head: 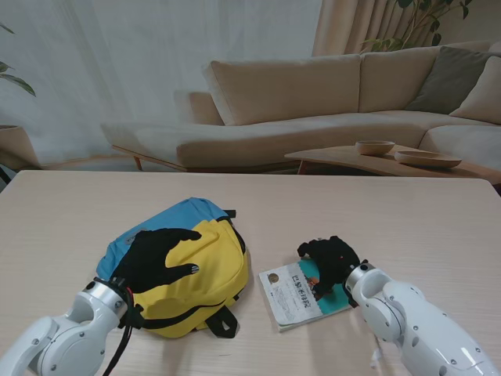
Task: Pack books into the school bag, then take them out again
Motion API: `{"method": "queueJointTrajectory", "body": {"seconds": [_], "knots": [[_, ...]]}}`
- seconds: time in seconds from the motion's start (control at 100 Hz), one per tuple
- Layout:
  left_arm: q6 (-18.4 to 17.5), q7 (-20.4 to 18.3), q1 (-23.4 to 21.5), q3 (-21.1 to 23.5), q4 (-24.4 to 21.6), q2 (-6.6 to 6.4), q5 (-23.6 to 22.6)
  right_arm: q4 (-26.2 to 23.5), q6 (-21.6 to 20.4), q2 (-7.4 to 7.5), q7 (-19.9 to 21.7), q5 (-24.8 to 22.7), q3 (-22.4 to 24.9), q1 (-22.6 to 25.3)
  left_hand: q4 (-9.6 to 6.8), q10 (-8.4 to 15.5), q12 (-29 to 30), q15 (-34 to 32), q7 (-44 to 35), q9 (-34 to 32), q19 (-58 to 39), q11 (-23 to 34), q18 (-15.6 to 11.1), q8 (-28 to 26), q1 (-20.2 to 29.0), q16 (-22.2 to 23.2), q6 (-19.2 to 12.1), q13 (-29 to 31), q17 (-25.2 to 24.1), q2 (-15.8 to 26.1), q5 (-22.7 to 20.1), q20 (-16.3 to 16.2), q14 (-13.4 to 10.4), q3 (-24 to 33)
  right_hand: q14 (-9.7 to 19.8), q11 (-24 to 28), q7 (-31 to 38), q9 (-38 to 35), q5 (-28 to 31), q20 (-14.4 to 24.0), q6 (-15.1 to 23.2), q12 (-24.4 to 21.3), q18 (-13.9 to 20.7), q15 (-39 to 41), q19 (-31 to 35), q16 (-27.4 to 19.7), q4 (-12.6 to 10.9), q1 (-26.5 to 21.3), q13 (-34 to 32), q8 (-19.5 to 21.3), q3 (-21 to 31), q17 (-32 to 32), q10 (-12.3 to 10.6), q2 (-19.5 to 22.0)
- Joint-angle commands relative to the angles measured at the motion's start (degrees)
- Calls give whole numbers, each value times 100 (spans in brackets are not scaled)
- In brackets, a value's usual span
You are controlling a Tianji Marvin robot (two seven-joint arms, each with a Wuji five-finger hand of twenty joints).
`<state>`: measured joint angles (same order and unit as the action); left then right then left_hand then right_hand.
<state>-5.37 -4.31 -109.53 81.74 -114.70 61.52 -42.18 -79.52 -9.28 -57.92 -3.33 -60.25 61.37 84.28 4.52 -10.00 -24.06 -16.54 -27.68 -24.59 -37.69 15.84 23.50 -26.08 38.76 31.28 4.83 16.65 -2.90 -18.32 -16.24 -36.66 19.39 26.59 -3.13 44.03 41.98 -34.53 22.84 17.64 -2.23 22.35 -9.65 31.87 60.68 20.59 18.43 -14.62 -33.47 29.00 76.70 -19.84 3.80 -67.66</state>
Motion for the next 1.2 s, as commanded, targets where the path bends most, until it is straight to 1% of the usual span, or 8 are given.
{"method": "queueJointTrajectory", "body": {"seconds": [0.0, 0.15, 0.22, 0.35, 0.47, 0.69, 0.91, 1.19], "knots": [[-10, -82, -56, 9, -65, 30, -3, 363, 44, -26, 227, -122, -185, 222, -109, -67, -13, 94, 14, 204, 92, 19, -102, 75, -26, -85, 56, -140, -72, -62, 46, 33, -49, 166, 112, 318, 42, -626, 131, -28, 120, 78, -66, 95, 3, 43, -986, -1632, -244, -78, 84, -55, -346, 615], [-14, -82, -54, 9, -62, 30, -8, 422, 85, -24, 222, -117, -251, 177, -108, -59, -25, 102, 20, 229, 95, 26, -110, 78, -29, -87, 77, -158, -75, -75, 54, 32, -58, 179, 224, 767, 88, -1244, 336, -19, 184, 266, -82, 378, 38, 175, -1006, -1802, -428, -91, 187, -60, -722, 615], [-16, -80, -54, 9, -60, 30, -11, 452, 101, -25, 211, -108, -284, 156, -107, -47, -35, 102, 18, 227, 95, 40, -118, 77, -32, -87, 83, -164, -72, -84, 57, 31, -66, 185, 282, 1046, 123, -1402, 421, -21, 211, 197, -109, 473, 42, 211, -413, -2036, -544, -92, 131, -51, -835, 453], [-10, -77, -56, 10, -61, 30, -21, 470, 121, -25, 215, -89, -313, 144, -103, -49, -51, 107, 20, 261, 101, 51, -120, 77, -47, -87, 96, -188, -77, -94, 83, 30, -74, 200, 257, 1748, 168, -1231, 400, -17, 121, 307, -145, 691, 45, 318, -158, -2196, -496, -58, 151, -3, -892, 334], [-7, -83, -55, 9, -63, 28, -31, 458, 128, -21, 292, -66, -327, 142, -101, -49, -65, 109, 21, 294, 109, 59, -132, 77, -49, -84, 104, -218, -88, -103, 109, 30, -82, 211, 140, 2693, 315, -688, 245, -3, 17, 1045, -245, 1497, 26, 725, -214, -2202, -144, 92, 166, 201, -966, 385], [-1, -77, -63, 11, -73, 29, -50, 476, 155, -34, 230, -36, -342, 146, -98, -47, -97, 115, 34, 358, 121, 83, -148, 81, -57, -75, 128, -280, -106, -118, 165, 25, -99, 230, 177, 3179, 912, -780, 416, 5, 193, 2227, -378, 2744, 18, 1291, -145, -2328, -180, 661, 195, 246, -1279, 361], [-7, -73, -73, 16, -85, 28, -76, 611, 202, -67, -56, 6, -449, 78, -94, -33, -127, 125, 40, 424, 131, 104, -173, 80, -73, -69, 139, -340, -128, -133, 231, 17, -126, 239, 185, 3490, 1987, -1394, 1115, 46, 974, 3077, -518, 3653, 177, 1339, -134, -2544, -668, 1740, 285, -58, -1610, 321], [-7, -67, -87, 25, -97, 28, -105, 708, 211, -113, -448, 27, -534, 24, -91, -5, -142, 161, 48, 650, 165, 77, -198, 75, -98, -66, 158, -448, -174, -148, 344, 4, -167, 243, 95, 3910, 2677, -2207, 2148, 33, 2004, 3561, -651, 4155, 306, 1199, -95, -2877, -1279, 2213, 327, -523, -1921, 284]]}}
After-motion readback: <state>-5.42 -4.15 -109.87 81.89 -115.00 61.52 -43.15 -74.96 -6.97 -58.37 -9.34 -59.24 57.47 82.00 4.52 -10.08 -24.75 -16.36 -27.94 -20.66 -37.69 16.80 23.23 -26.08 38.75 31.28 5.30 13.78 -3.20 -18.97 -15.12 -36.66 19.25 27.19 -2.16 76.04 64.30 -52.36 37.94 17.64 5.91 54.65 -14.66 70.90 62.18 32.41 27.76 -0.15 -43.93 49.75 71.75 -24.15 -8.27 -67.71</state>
